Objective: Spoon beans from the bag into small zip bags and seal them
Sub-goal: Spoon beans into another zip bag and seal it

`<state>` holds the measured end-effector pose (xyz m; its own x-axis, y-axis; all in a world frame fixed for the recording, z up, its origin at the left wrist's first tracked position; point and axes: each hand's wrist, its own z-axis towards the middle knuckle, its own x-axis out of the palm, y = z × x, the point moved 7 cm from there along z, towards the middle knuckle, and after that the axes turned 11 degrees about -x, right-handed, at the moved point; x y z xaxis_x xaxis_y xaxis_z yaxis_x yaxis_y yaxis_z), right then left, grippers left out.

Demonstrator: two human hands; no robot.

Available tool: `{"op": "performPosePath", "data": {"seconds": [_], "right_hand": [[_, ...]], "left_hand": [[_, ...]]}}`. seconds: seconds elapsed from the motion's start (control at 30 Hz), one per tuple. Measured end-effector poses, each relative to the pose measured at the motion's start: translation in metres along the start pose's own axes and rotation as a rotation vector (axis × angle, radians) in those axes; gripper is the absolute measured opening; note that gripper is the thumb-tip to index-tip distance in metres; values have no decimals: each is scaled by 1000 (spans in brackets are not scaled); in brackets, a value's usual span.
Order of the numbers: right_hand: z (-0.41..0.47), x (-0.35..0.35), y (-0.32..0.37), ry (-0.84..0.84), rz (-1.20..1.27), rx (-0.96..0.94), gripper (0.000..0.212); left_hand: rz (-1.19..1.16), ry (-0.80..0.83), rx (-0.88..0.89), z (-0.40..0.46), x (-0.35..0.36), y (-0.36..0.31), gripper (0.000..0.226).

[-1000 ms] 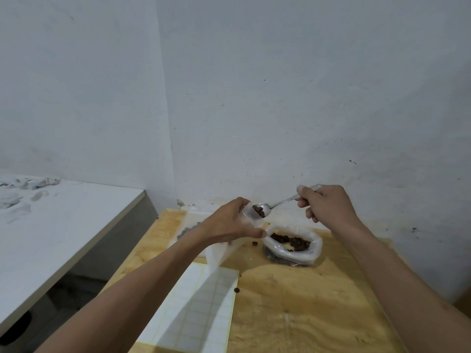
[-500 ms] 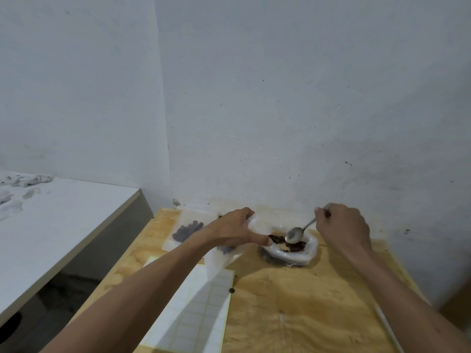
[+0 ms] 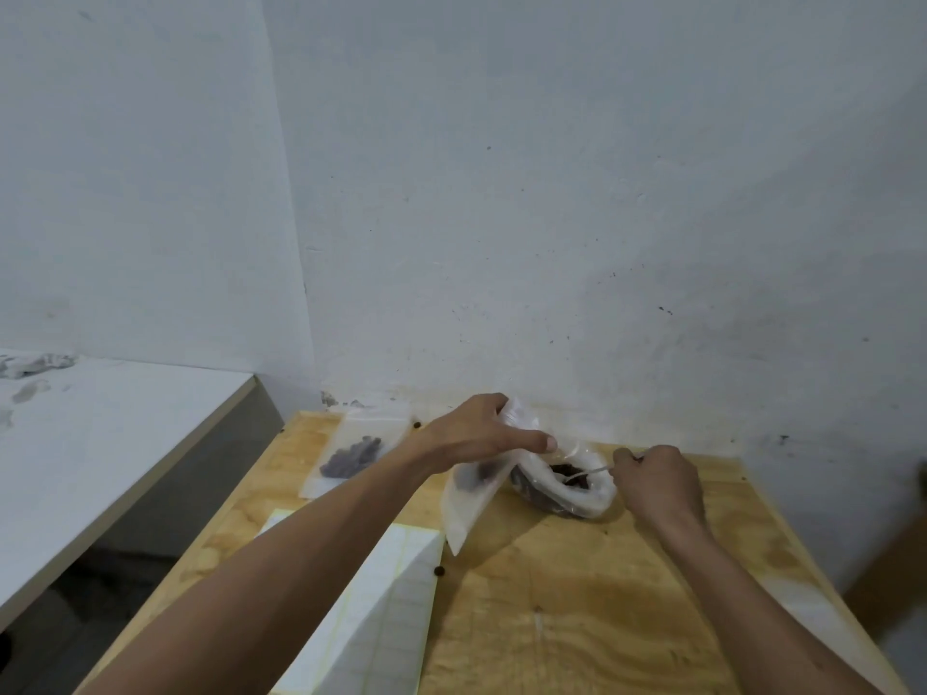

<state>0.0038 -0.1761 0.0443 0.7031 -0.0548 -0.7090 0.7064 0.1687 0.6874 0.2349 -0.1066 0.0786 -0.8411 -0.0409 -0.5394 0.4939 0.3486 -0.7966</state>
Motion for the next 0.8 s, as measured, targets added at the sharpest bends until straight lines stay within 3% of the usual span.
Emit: {"op": "performPosePath", "data": {"seconds": [0.17,0.3,0.57,0.8], "right_hand": [[-2,7,-12,36,239,103,31],[-2,-5,-9,-18,318,116,31],[1,-31,12,-44,431,134,27],[4,-39,66,-13,513,10,25]], "left_hand": [[211,-47,12,-8,-2,6,62],[297,-92,42,-9,-14,17,59],[152,-103,7,-17,-33,33,115],[63,-130,70,-31,-53,28,66]]}}
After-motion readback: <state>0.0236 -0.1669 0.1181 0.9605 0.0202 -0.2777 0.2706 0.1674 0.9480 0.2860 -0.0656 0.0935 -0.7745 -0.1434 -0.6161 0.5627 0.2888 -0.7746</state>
